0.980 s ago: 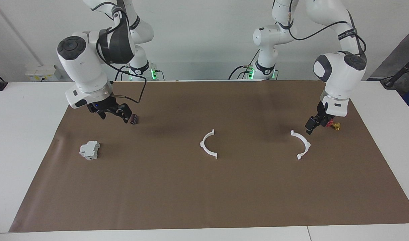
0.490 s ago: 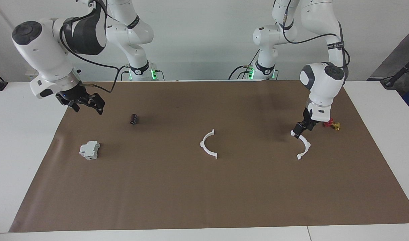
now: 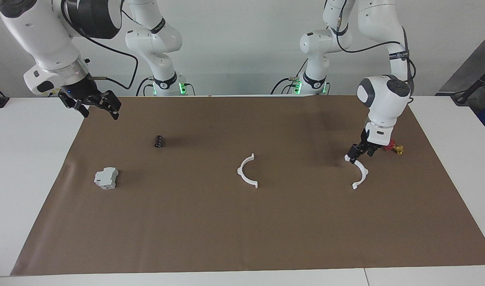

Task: Assemble drain pipe with both arms
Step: 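Grasp the other white half-ring with the left gripper and lift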

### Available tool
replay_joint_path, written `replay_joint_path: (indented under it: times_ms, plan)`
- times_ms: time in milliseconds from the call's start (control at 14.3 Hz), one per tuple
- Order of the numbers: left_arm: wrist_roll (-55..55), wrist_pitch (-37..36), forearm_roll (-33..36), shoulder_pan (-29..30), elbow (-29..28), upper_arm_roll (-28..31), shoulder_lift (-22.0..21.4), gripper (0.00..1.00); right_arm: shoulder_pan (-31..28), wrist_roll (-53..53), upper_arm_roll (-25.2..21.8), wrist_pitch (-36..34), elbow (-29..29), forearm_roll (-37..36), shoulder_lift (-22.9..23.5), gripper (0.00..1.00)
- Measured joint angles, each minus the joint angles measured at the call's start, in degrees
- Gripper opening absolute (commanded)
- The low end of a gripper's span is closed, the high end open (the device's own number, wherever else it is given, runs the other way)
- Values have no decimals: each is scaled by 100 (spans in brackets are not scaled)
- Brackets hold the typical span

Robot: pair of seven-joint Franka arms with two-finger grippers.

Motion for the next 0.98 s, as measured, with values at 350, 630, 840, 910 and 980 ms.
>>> replay_joint_path:
  times_ms: [350, 630, 840, 910, 980]
  plan:
    - [-258, 29, 0, 3, 36, 5, 31, 94, -1, -232, 0, 1, -22, -29, 29, 100]
    - [-292, 31, 0, 3, 36, 4, 31, 88, 7, -279, 13, -145, 44, -159, 31, 100]
    - [-296, 36, 0, 3, 37, 4, 31, 73, 5, -283, 12, -549, 360, -167, 36, 100]
    - [-301, 37, 0, 3, 37, 4, 31, 66, 6, -284, 12, -552, 399, -158, 39, 100]
    - [-302, 38, 0, 2, 37, 2, 31, 57, 8, -284, 13, -544, 410, -147, 49, 100]
